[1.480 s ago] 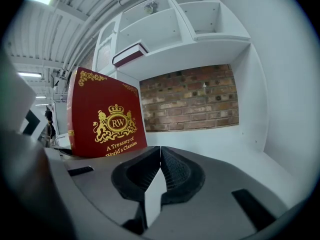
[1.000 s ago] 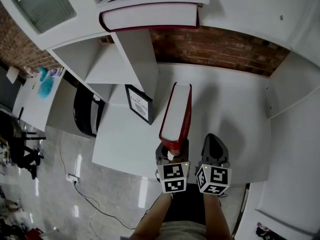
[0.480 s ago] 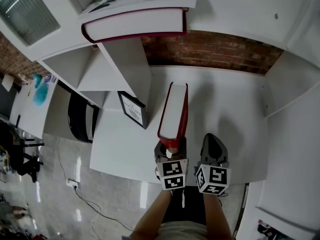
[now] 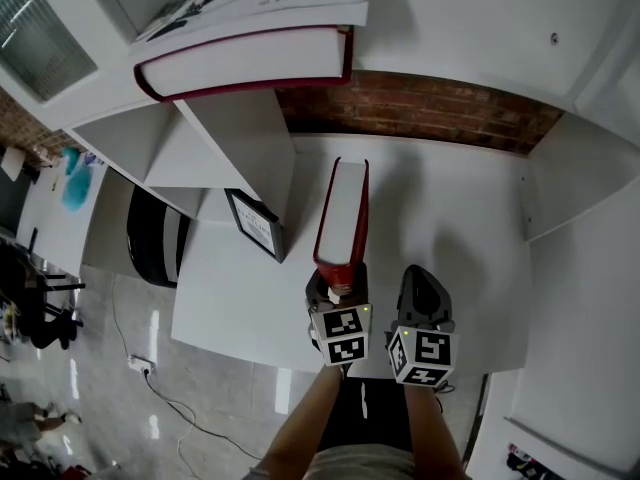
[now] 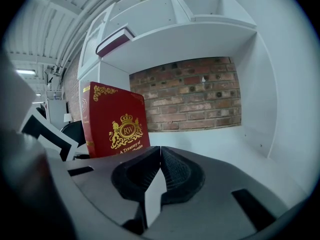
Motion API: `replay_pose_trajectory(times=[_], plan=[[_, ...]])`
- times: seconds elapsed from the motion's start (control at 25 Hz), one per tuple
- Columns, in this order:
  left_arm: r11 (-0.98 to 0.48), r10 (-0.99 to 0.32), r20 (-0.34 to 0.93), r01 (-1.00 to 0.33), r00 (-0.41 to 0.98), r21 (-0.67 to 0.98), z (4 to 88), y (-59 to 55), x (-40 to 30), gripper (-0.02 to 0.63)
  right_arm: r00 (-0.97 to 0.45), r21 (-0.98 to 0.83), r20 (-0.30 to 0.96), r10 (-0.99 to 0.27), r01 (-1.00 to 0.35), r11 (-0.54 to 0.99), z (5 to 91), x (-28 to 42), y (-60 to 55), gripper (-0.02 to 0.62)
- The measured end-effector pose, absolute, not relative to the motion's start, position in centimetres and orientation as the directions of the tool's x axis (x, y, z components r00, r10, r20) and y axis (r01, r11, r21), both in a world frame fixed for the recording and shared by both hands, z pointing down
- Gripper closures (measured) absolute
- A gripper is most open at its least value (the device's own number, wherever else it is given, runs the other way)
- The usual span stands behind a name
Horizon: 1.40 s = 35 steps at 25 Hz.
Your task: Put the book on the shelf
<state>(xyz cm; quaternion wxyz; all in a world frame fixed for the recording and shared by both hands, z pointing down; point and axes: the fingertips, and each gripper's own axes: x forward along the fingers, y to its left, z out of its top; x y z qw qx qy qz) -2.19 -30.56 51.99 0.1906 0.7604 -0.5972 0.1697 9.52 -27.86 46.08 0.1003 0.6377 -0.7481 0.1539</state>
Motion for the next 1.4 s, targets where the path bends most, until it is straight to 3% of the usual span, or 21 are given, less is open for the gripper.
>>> replay_pose_trajectory(times=[1.4], plan=[[-0.139,-0.864,0.483,-0.989,0.145,0.050,54.9,-36.9,-1.6,0.362,-0.175,-0.129,0.371,-0.912,-0.982,0.136,47.6,11.0,-31.0,0.578]])
